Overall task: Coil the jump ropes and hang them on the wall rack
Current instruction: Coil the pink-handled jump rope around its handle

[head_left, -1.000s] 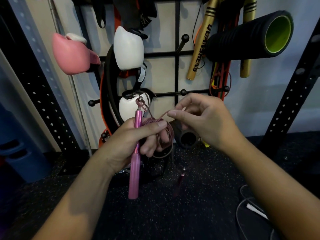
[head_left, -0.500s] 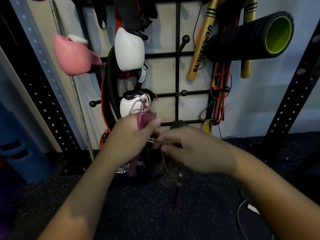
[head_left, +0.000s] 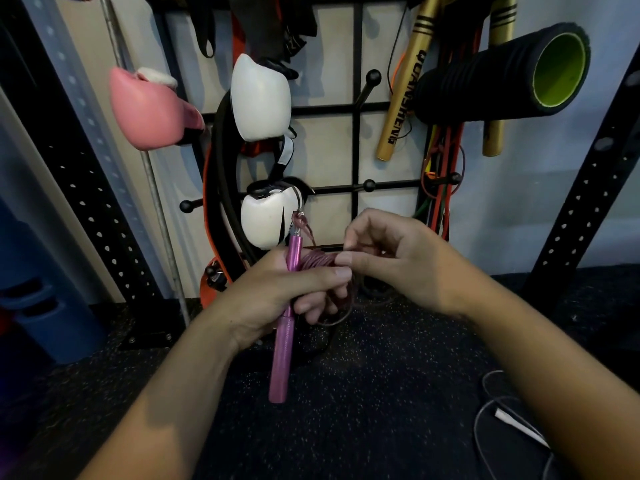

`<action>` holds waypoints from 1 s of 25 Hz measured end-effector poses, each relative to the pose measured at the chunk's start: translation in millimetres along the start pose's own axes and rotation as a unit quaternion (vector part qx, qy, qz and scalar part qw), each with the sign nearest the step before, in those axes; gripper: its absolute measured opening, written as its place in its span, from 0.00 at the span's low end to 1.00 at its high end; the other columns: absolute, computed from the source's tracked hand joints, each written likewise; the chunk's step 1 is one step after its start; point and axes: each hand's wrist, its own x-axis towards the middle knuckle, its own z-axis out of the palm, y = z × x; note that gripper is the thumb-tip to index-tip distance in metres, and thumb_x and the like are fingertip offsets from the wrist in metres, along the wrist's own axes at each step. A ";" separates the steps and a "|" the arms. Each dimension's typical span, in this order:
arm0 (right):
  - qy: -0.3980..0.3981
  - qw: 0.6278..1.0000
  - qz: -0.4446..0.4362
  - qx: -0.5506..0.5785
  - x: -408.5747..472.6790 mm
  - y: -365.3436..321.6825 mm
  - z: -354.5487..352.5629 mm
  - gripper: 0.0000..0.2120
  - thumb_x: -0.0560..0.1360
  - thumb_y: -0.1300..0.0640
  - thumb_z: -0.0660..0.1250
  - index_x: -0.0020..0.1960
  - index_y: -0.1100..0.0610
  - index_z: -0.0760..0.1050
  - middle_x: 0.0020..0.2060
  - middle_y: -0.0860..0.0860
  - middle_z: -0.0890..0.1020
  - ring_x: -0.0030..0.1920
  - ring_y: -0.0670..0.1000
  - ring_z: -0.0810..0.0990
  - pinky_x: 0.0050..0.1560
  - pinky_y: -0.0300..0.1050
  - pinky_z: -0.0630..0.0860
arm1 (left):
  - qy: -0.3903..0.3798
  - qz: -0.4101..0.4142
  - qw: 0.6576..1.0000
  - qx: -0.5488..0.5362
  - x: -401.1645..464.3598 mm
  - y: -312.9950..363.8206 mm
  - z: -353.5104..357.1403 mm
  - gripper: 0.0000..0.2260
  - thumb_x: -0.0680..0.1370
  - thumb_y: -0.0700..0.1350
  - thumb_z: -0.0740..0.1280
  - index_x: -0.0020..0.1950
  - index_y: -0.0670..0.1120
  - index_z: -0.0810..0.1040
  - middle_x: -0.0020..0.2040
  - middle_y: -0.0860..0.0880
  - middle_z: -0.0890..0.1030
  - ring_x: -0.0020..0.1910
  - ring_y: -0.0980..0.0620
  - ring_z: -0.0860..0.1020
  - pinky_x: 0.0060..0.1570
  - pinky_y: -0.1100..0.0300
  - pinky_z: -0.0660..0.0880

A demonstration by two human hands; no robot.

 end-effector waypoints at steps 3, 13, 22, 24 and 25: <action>-0.009 0.992 0.039 0.123 -1.2 5.2 2.6 0.09 0.77 0.51 0.70 0.51 0.57 0.78 0.40 0.46 0.80 0.41 0.46 0.77 0.43 0.37 0.75 | -0.018 0.008 0.995 -0.094 -0.2 -4.8 5.5 0.09 0.76 0.42 0.71 0.36 0.42 0.82 0.18 0.52 0.69 0.20 0.55 0.71 0.39 0.60 0.78; 0.060 0.988 0.018 0.141 -15.3 20.3 45.5 0.21 0.84 0.42 0.53 0.73 0.45 0.69 0.48 0.44 0.83 0.44 0.41 0.81 0.45 0.41 0.76 | 0.069 0.014 0.981 -0.180 6.0 1.9 20.1 0.08 0.71 0.41 0.70 0.33 0.40 0.81 0.18 0.49 0.70 0.21 0.54 0.74 0.30 0.61 0.78; 0.145 0.975 -0.020 0.165 -19.8 4.9 45.9 0.18 0.87 0.53 0.54 0.47 0.60 0.77 0.34 0.48 0.75 0.36 0.46 0.73 0.39 0.39 0.72 | 0.248 0.072 0.962 -0.089 18.9 11.8 54.5 0.18 0.72 0.50 0.76 0.28 0.40 0.80 0.23 0.43 0.78 0.26 0.48 0.78 0.37 0.56 0.80; 0.150 0.976 -0.012 0.161 -17.8 4.0 46.5 0.18 0.87 0.53 0.54 0.48 0.64 0.76 0.35 0.51 0.75 0.37 0.48 0.74 0.39 0.40 0.73 | 0.324 0.101 0.939 -0.055 17.7 13.1 66.2 0.20 0.74 0.51 0.76 0.27 0.41 0.79 0.23 0.44 0.78 0.26 0.49 0.78 0.35 0.60 0.80; 0.154 0.975 -0.013 0.160 -17.4 2.0 45.8 0.18 0.87 0.54 0.55 0.48 0.63 0.76 0.35 0.51 0.75 0.37 0.48 0.74 0.39 0.41 0.73 | 0.334 0.099 0.936 -0.052 16.7 15.5 67.2 0.21 0.74 0.52 0.76 0.27 0.41 0.78 0.23 0.44 0.77 0.26 0.49 0.78 0.35 0.60 0.80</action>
